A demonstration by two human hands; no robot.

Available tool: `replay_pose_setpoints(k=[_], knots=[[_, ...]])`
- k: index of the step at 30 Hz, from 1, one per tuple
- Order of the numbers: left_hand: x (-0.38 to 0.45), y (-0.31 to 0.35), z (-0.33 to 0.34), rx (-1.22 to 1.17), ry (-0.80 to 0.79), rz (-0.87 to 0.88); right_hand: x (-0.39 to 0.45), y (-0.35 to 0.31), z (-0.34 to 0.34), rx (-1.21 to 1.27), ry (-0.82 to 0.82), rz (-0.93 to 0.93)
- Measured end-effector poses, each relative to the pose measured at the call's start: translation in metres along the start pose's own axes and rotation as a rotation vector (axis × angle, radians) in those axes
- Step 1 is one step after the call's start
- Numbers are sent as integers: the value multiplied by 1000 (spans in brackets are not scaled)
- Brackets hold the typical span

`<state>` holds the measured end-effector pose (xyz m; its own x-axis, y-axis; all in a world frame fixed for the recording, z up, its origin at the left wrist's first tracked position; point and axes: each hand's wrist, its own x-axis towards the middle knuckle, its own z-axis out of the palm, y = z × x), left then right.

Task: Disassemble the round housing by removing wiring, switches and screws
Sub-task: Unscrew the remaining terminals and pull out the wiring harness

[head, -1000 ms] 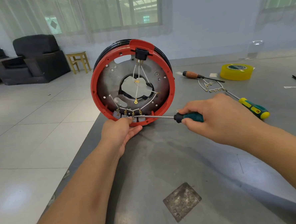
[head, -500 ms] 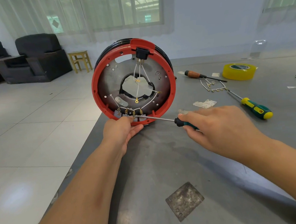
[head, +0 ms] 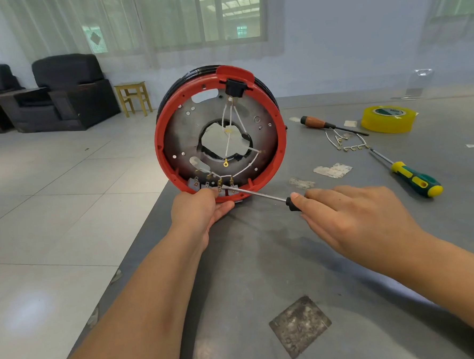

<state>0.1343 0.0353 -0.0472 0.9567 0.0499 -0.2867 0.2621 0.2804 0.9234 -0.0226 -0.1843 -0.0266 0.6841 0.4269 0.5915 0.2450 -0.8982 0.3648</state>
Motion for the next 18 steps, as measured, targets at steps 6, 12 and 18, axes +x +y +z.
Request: replay_pose_setpoints(k=[6,12,18], knots=[[0,0,-1,-13,3,6,0,-3,5,85,31,56],[0,-1,-1,-5,-1,15,-2,-7,-1,201,-13,169],[1,-1,-2,-10,1,9,-4,-6,-2,384,-103,346]])
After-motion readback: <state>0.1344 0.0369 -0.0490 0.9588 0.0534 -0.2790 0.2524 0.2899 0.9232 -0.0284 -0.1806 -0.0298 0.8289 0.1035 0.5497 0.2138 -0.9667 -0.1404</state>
